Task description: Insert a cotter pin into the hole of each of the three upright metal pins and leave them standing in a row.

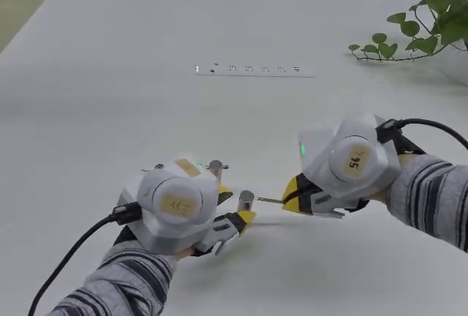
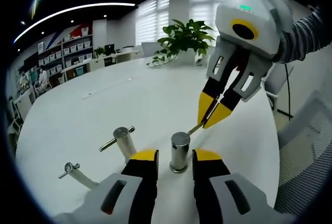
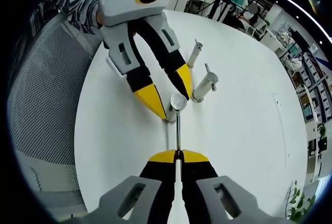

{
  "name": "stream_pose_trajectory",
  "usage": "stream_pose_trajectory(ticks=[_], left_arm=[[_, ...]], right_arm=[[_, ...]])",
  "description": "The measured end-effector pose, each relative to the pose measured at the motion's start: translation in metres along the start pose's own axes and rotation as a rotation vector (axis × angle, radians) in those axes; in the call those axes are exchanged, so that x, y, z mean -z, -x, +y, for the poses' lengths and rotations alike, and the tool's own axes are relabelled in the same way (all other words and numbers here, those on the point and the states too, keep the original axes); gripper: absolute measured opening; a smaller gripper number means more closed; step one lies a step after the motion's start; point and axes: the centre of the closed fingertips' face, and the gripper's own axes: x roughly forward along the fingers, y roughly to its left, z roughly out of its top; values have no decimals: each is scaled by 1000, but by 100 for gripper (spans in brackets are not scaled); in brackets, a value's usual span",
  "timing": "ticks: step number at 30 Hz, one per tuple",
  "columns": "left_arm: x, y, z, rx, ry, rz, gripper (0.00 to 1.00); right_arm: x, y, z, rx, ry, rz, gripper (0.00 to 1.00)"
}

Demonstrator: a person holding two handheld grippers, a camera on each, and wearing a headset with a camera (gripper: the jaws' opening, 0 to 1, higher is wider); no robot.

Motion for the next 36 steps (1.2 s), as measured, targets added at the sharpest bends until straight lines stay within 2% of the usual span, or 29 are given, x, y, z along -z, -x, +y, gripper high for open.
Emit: stream_pose_trajectory(ticks=[11, 21, 29, 36], left_arm=[[5, -9, -1, -18, 38, 7, 16], [10, -15, -5, -23, 96, 7, 11], [13, -17, -4, -27, 91, -13, 10], [14, -18, -4, -30, 91, -26, 10]], right_arm=[[-5, -3, 1, -14, 5, -10, 0], [-8, -3, 1, -21, 16, -2, 0], [-8, -4, 1, -33, 23, 20, 0], [-10, -2, 3, -46, 2, 3, 0]])
